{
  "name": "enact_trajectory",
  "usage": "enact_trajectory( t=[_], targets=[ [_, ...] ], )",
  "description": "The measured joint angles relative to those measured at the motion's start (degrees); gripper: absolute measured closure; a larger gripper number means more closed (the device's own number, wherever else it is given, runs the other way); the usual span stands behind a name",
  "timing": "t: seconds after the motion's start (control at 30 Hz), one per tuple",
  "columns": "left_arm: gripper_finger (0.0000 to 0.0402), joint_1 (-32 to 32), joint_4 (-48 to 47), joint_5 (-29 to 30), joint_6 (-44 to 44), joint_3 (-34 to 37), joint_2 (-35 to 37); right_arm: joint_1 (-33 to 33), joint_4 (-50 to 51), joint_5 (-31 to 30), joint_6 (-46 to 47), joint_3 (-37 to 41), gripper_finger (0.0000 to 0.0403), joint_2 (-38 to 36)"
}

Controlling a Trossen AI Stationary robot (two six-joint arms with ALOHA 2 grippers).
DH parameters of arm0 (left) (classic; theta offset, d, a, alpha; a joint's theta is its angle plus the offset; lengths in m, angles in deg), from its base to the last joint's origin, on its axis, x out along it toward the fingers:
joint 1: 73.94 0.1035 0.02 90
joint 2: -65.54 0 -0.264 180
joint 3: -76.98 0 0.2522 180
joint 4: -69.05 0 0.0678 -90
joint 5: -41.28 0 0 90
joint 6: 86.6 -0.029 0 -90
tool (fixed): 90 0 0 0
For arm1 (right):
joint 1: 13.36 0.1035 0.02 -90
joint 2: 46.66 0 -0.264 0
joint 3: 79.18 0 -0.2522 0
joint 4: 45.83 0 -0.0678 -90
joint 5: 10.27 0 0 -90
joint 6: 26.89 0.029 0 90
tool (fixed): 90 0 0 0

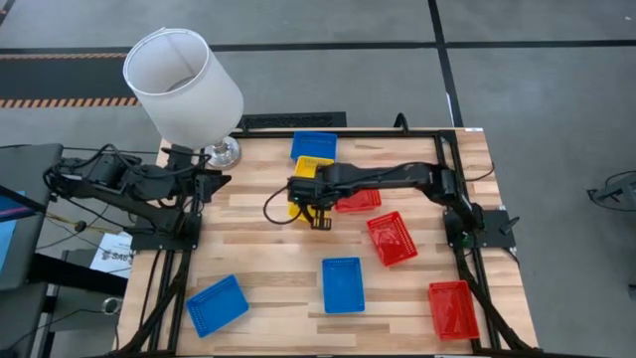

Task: Stack baskets by color
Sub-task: Stack the left yellow basket on the right yellow basket

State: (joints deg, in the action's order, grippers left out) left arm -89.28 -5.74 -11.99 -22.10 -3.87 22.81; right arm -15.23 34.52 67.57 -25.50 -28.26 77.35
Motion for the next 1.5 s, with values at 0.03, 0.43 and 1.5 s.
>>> enact_trajectory(
  t=[0.03,0.43,1.5],
  targets=[
    [0.0164,0.0,0.0,0.0,0.0,0.0,0.0,0.0,-0.9,0.0,0.1,1.1,0.0386,0.0],
    [0.0164,0.0,0.0,0.0,-0.9,0.0,0.0,0.9,-5.6,0.4,3.1,3.4,0.0362,0.0],
    [0.0164,0.0,0.0,1.6,-0.3,0.0,0.0,9.1,1.8,-9.8,5.6,-0.8,0.0375,-0.4]
  ],
)
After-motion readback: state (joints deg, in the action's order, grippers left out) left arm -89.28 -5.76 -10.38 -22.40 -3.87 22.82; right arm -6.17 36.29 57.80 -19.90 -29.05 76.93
